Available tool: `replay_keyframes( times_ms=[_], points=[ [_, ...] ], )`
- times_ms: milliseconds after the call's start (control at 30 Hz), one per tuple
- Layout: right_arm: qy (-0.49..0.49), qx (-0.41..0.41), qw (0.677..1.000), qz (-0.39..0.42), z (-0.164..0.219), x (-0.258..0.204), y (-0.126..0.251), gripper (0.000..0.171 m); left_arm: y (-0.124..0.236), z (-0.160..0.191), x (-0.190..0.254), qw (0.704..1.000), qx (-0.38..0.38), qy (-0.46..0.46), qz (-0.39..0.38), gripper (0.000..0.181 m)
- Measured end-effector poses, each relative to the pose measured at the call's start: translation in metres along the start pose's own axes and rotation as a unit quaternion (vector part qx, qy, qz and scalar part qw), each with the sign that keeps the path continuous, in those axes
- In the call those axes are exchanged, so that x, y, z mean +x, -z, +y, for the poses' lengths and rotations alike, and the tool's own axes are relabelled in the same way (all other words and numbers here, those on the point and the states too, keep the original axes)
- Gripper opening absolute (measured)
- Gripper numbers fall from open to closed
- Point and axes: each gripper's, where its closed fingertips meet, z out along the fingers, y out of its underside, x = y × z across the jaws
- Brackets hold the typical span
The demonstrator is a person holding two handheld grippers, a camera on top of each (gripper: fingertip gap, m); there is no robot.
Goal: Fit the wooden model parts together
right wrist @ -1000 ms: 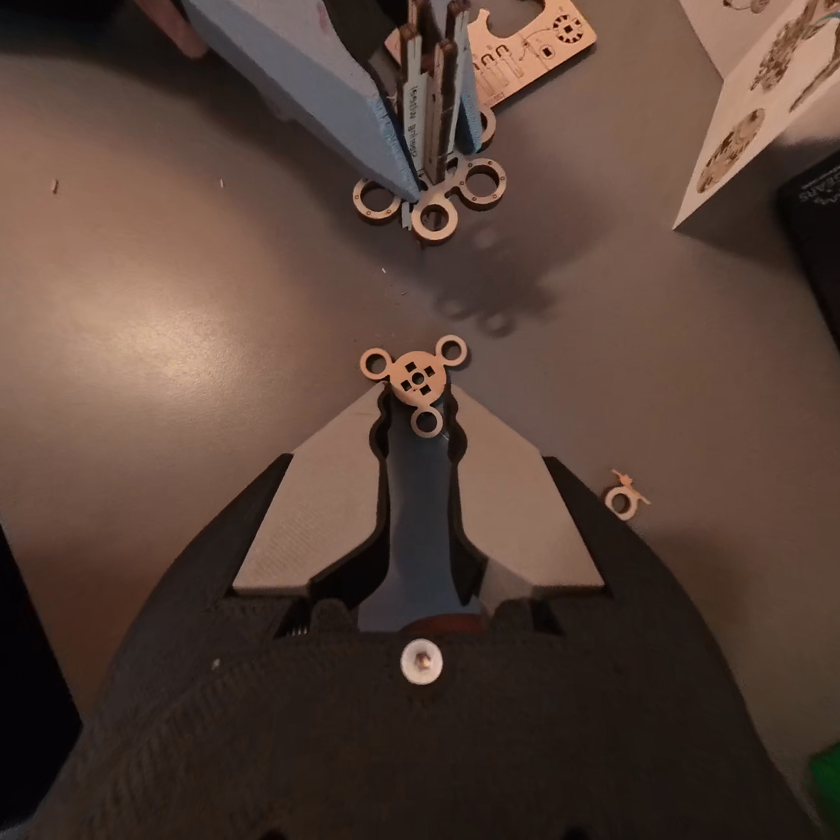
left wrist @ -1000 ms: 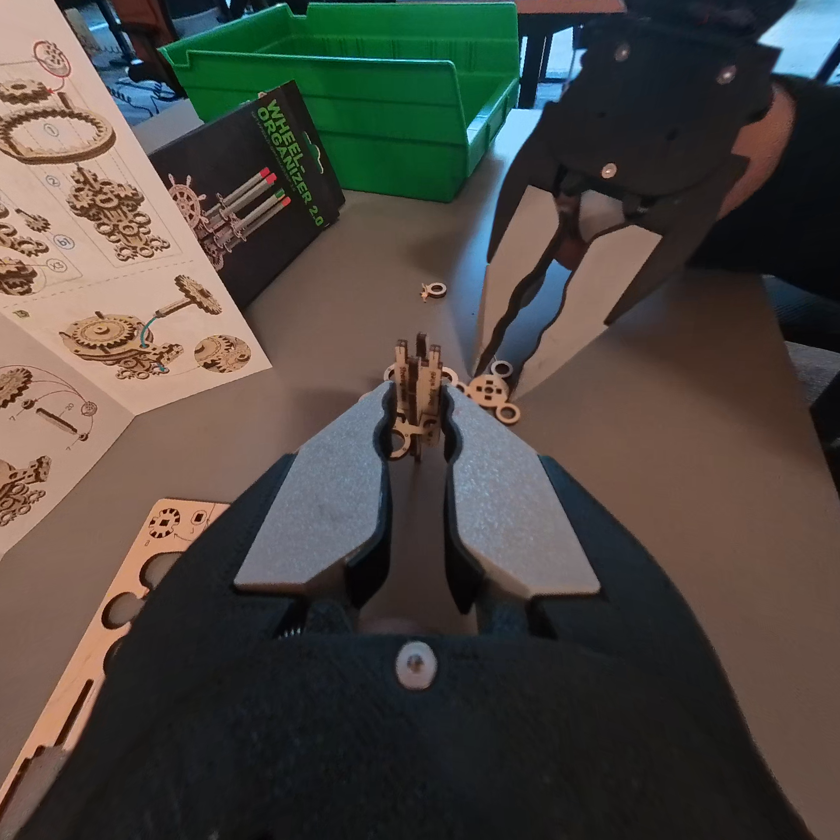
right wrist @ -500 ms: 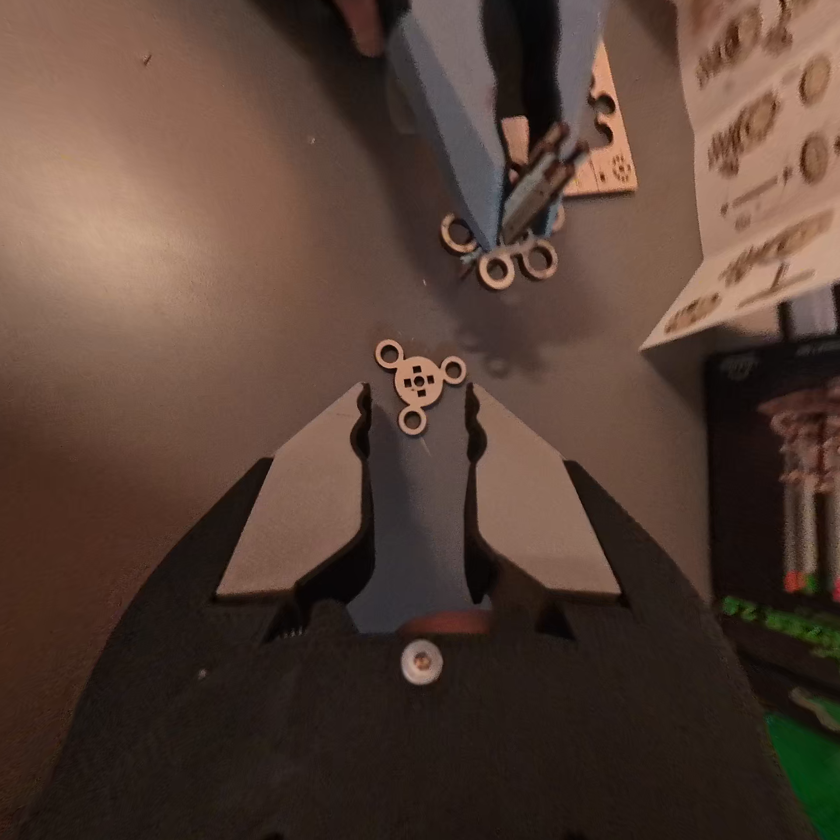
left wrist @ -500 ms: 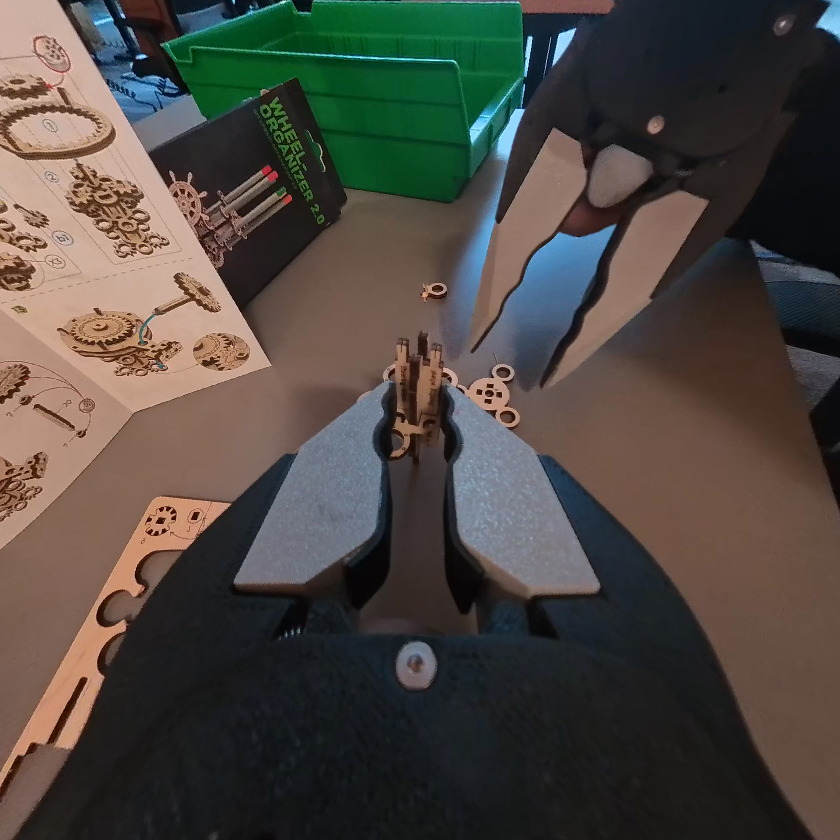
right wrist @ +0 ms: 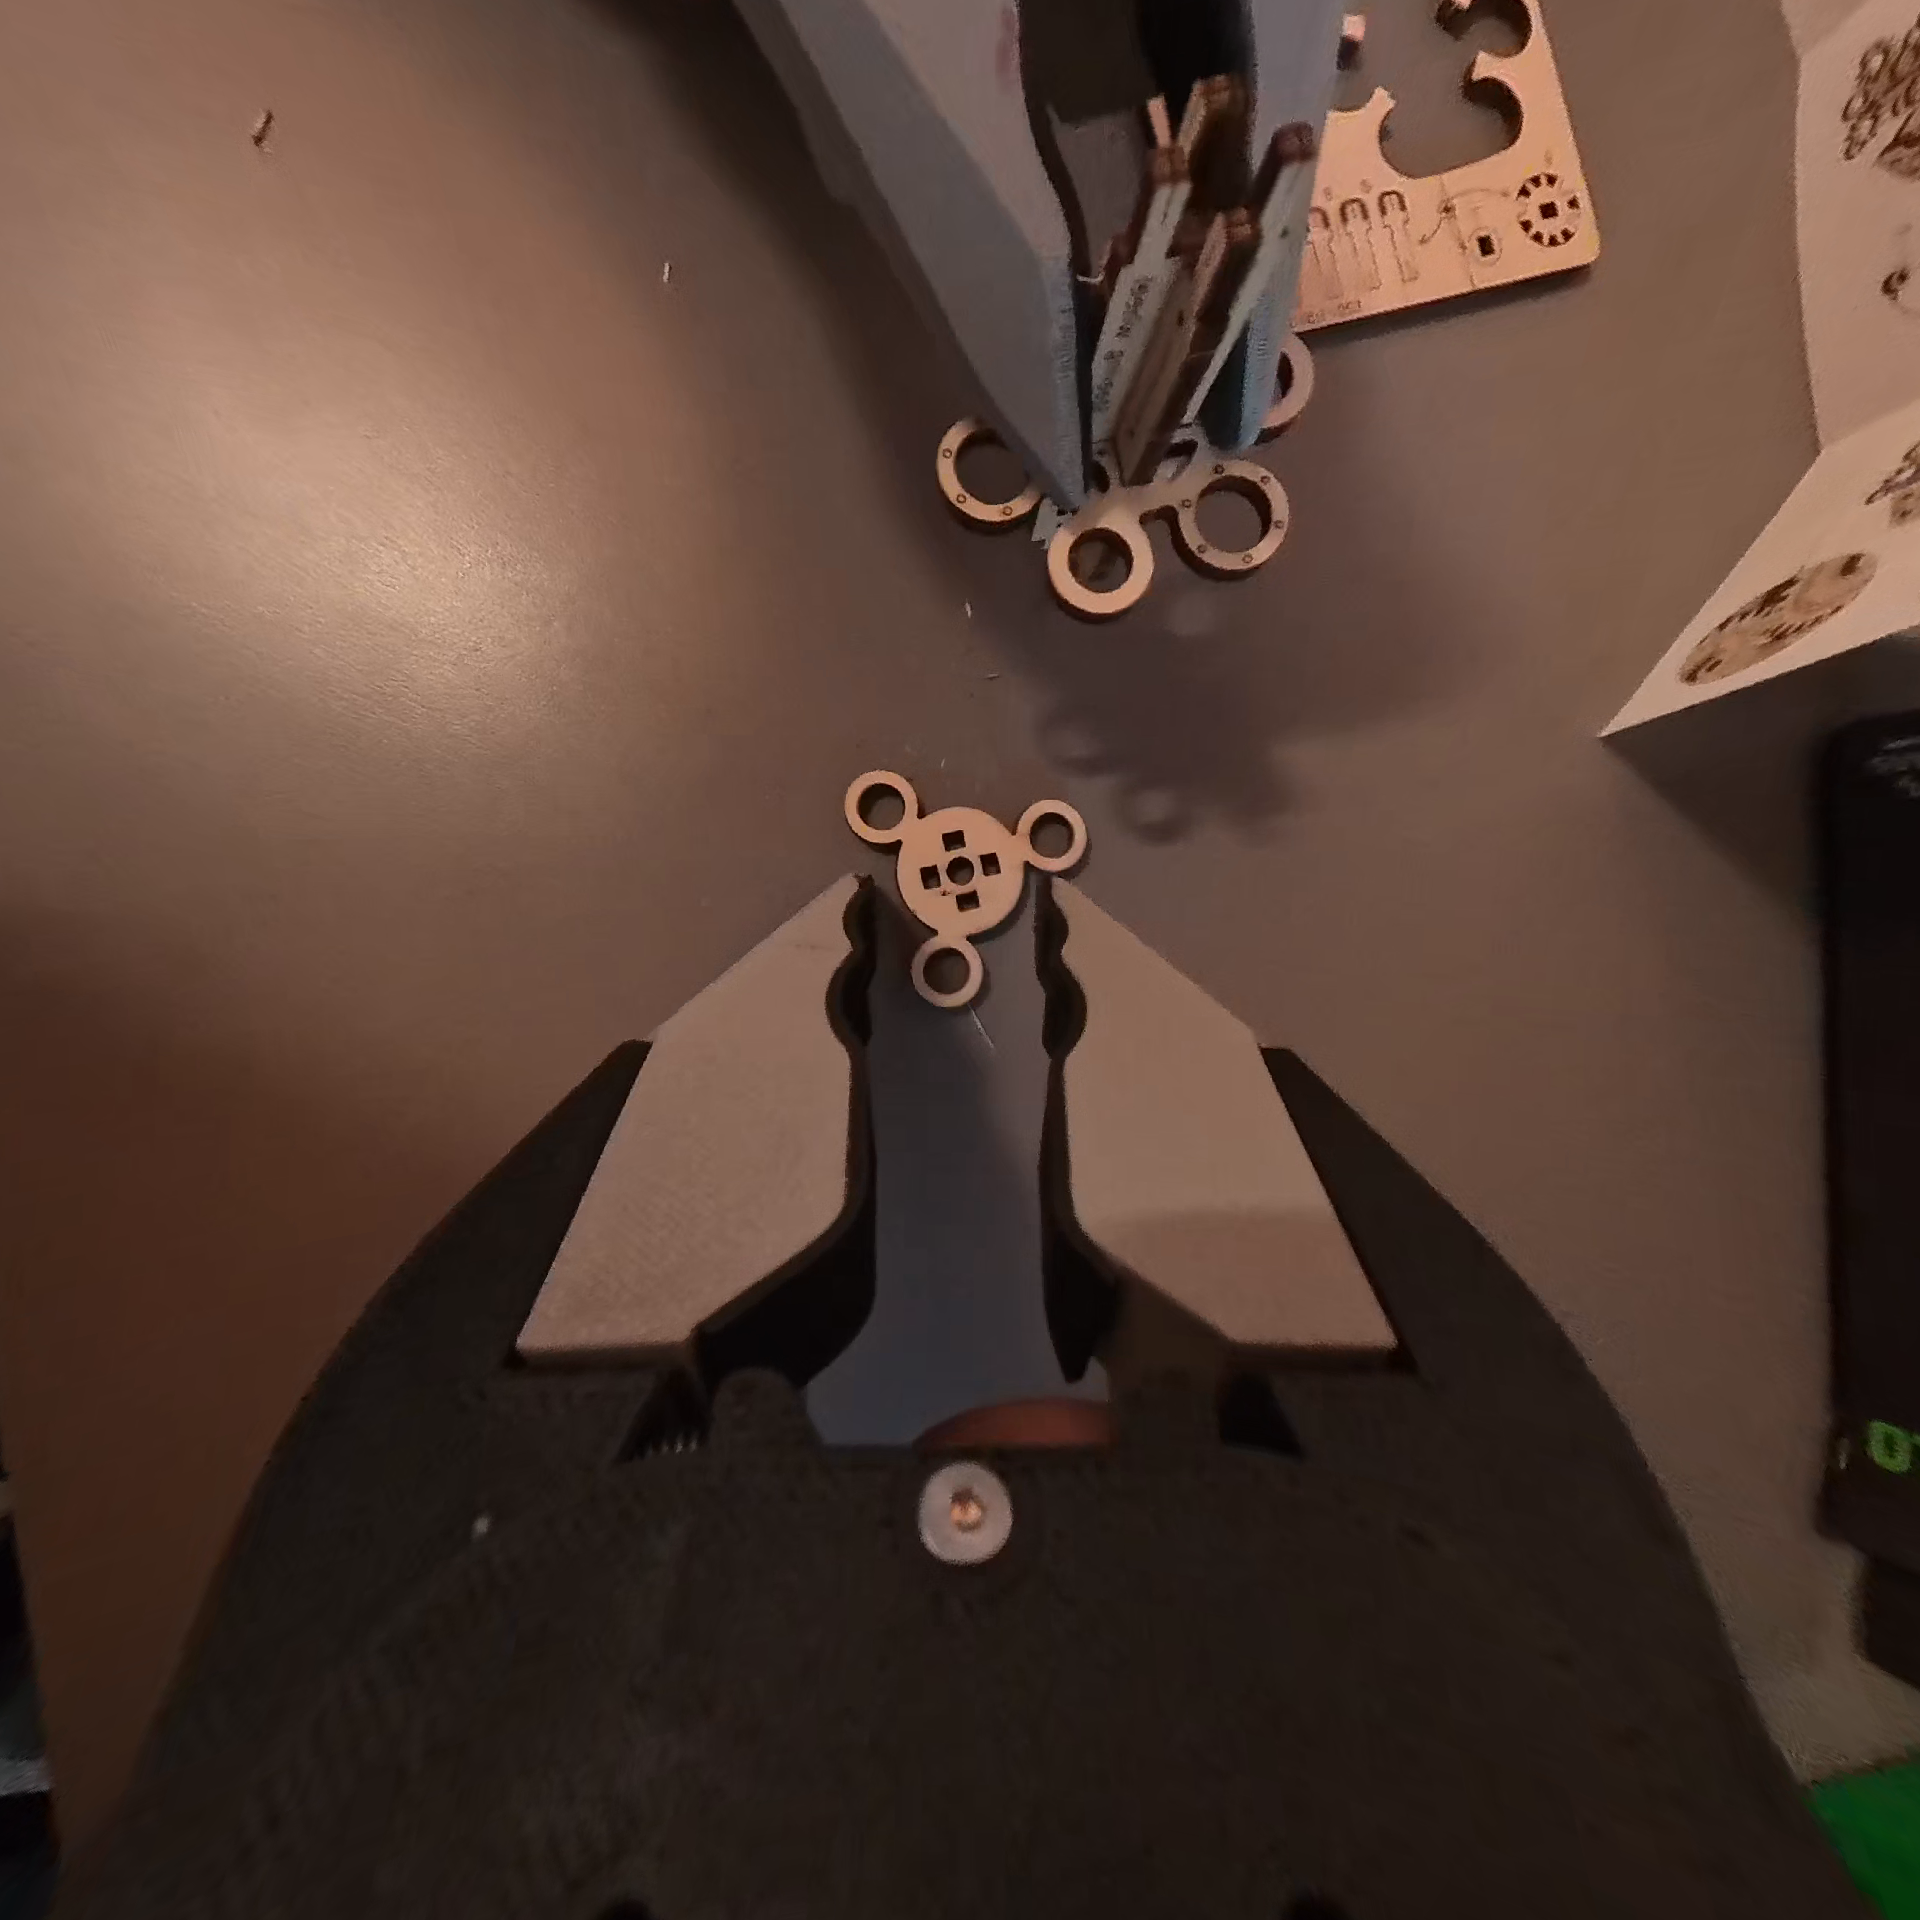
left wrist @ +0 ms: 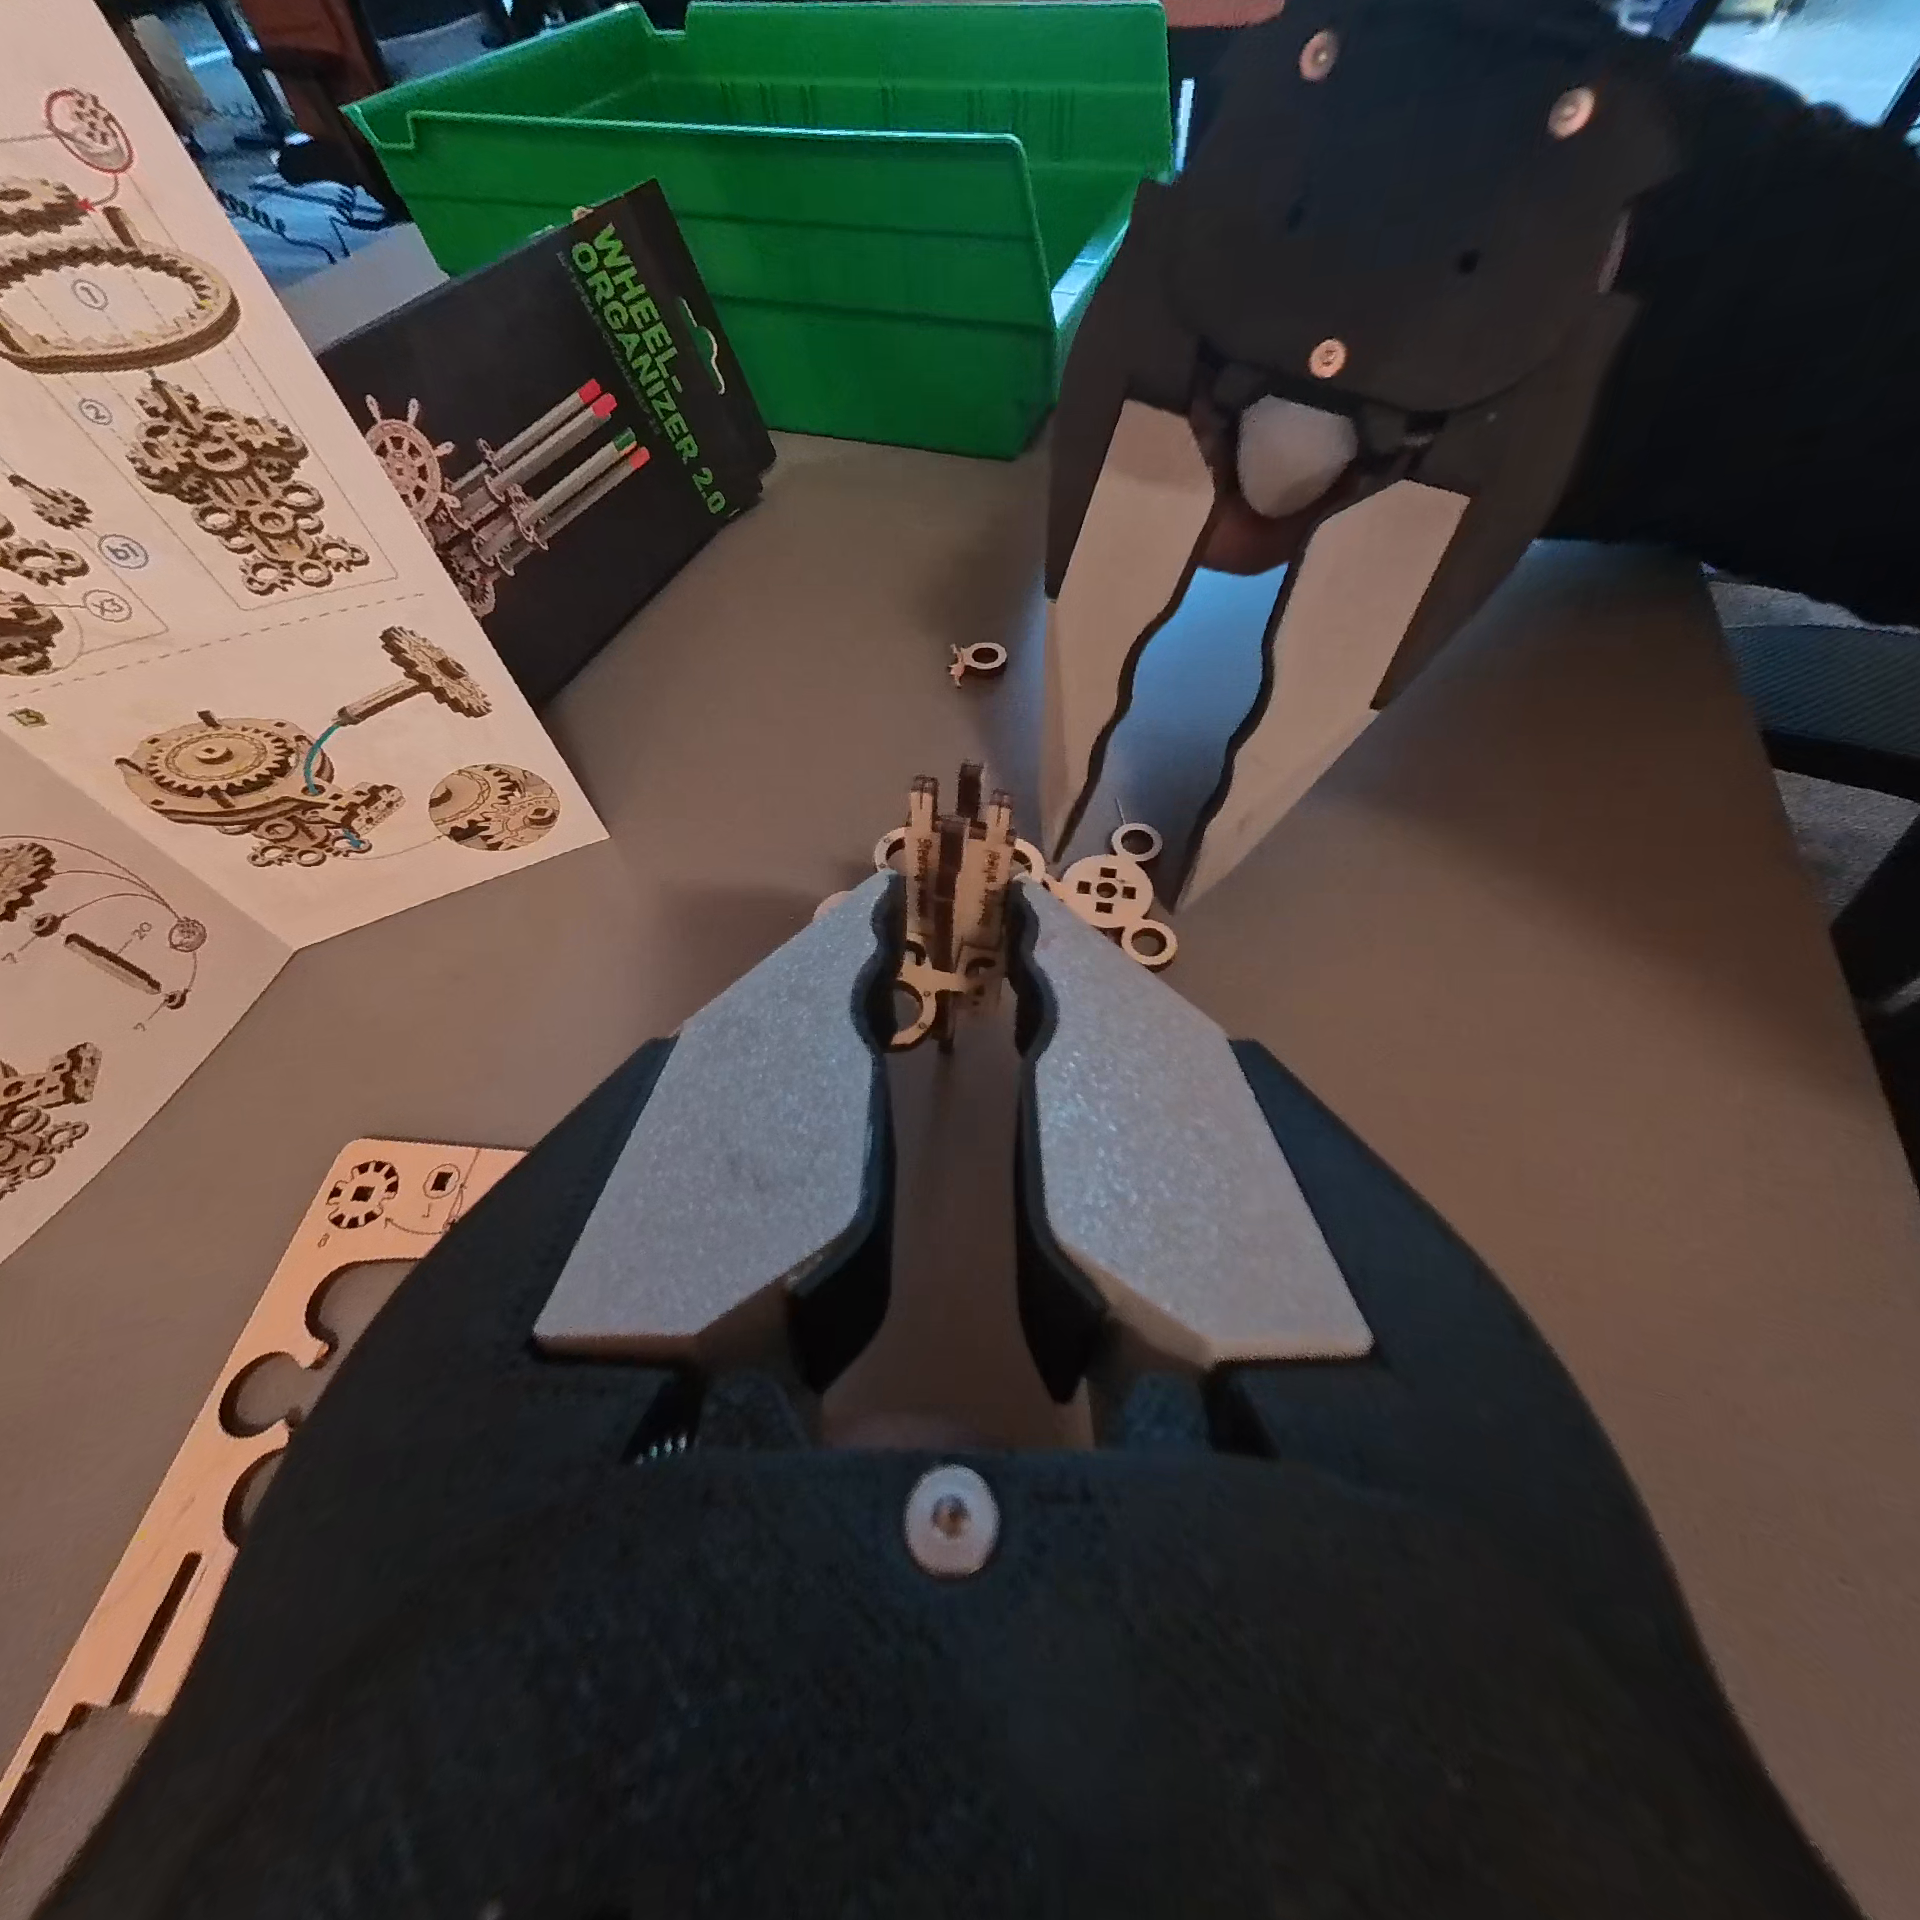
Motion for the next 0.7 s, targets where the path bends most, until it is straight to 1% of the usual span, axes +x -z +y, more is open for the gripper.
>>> replay_keyframes(
  times_ms=[67, 133, 300, 333, 400, 433, 467, 700],
  points=[
    [-0.009, 0.004, 1.0, -0.001, -0.001, 0.001, -0.001, 0.025, 0.0, 0.0, 0.0, 1.0, 0.0, 0.0, 0.002, 0.016],
    [-0.013, 0.008, 1.0, -0.002, -0.001, 0.002, -0.002, 0.019, 0.0, 0.0, 0.001, 1.0, 0.0, 0.0, 0.005, 0.016],
    [-0.039, 0.029, 0.999, -0.016, -0.002, 0.003, -0.003, 0.019, 0.0, 0.0, 0.001, 1.0, 0.0, 0.002, 0.008, 0.016],
    [-0.042, 0.031, 0.998, -0.018, -0.002, 0.002, -0.003, 0.019, 0.0, 0.0, 0.002, 1.0, 0.0, 0.002, 0.008, 0.016],
    [-0.05, 0.032, 0.998, -0.025, -0.002, 0.0, -0.003, 0.028, 0.0, 0.0, 0.002, 1.0, 0.0, 0.001, 0.009, 0.016],
    [-0.053, 0.033, 0.998, -0.025, -0.002, 0.0, -0.003, 0.026, 0.0, 0.0, 0.002, 1.0, 0.0, 0.001, 0.008, 0.016],
    [-0.054, 0.034, 0.998, -0.024, -0.002, 0.001, -0.003, 0.02, 0.0, 0.0, 0.002, 1.0, 0.0, 0.001, 0.008, 0.016],
    [-0.078, 0.04, 0.996, 0.002, -0.003, 0.013, -0.001, 0.019, 0.0, 0.0, 0.001, 1.0, 0.0, 0.002, 0.005, 0.015]
  ],
)
